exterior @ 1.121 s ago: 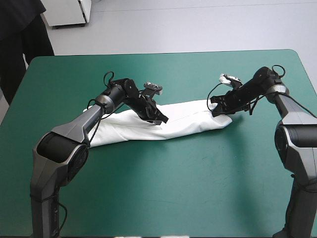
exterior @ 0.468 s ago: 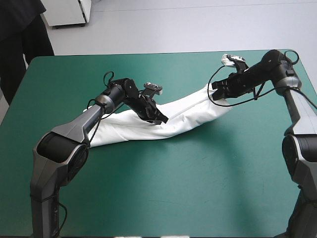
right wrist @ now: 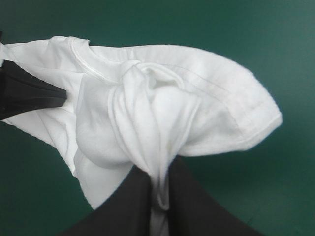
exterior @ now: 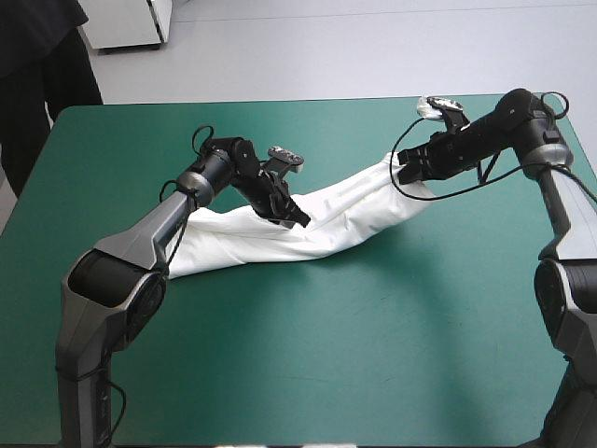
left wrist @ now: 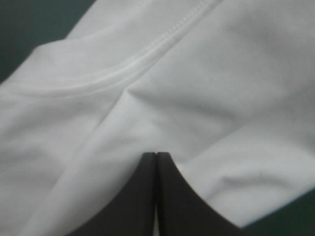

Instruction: Fold the cloth

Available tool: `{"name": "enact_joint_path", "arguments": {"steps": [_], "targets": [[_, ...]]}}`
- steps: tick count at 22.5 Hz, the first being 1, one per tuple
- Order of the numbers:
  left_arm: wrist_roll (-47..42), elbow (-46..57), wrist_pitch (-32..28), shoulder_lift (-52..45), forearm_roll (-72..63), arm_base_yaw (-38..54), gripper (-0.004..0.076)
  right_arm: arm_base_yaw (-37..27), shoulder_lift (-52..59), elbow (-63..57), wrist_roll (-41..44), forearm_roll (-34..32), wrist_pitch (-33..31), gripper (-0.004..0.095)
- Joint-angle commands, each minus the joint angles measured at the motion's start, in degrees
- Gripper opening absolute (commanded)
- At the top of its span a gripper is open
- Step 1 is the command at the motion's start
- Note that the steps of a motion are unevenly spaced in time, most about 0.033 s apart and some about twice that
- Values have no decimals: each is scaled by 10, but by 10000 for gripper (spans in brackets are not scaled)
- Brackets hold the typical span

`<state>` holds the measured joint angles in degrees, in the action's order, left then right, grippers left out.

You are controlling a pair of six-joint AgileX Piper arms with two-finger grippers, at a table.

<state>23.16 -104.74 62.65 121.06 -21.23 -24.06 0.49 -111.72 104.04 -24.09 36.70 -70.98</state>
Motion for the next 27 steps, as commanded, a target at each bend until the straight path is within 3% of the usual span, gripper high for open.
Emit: {"name": "enact_joint_path", "arguments": {"steps": [1, 10, 14, 20, 27], "targets": [[-24, -48, 34, -66, 14, 3, -22, 6, 40, 19, -2, 26, -5, -10], [-49, -48, 93, -192, 106, 22, -22, 57, 50, 49, 7, 56, 4, -10], [-53, -48, 111, -257, 121, 34, -22, 119, 49, 97, 20, 57, 22, -11], [-62, -46, 111, -344, 133, 36, -22, 227, 46, 123, 24, 82, 116, -11], [-65, -42, 111, -380, 129, 36, -22, 294, -20, 167, 24, 106, 146, -11]]}}
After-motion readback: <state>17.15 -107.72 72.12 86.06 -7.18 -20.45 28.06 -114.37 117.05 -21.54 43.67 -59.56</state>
